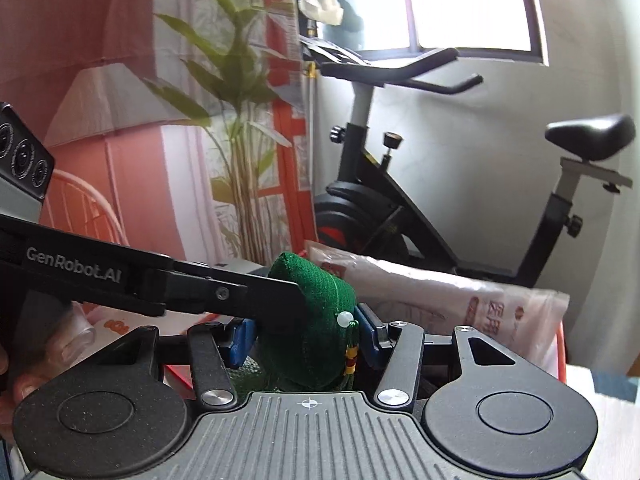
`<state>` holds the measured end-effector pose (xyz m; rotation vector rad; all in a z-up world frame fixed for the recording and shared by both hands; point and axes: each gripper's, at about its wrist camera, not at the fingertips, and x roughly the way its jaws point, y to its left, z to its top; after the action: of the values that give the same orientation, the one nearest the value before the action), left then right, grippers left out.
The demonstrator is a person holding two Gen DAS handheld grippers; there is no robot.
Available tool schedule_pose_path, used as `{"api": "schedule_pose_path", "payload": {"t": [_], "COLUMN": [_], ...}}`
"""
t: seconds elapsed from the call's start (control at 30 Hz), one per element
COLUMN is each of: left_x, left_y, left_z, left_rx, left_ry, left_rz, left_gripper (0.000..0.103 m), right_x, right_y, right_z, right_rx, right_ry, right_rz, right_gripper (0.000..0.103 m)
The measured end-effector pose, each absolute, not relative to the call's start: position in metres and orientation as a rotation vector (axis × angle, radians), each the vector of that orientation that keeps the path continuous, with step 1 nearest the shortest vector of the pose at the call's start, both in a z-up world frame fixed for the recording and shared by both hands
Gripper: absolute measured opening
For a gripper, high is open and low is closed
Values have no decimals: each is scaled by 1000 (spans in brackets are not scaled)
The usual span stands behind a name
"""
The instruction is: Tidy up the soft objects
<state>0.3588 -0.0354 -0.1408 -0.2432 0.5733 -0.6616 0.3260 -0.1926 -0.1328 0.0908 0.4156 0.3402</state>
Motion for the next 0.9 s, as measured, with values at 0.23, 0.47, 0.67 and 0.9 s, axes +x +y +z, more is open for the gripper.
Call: {"api": "schedule_pose_path", "payload": {"t": [0.23, 0.47, 0.67, 0.9], "left_x": [354, 336, 298, 238], "left_y": [-41, -26, -5, 8], "left_z": [-138, -116, -86, -51], "left_rx": [-130, -64, -94, -28], "left_ry": [556, 504, 452, 408], "left_rz": [-562, -446, -381, -301], "left_gripper": [70, 99, 103, 103], "right_x": [330, 299, 264, 204], "right_y": [-237, -247, -240, -225], "right_z": [-164, -147, -111, -66], "right_rx": [171, 157, 154, 212], "right_ry": [482, 456, 423, 339], "right_rz": [156, 62, 57, 33], "right_gripper": [55, 87, 103, 103]}}
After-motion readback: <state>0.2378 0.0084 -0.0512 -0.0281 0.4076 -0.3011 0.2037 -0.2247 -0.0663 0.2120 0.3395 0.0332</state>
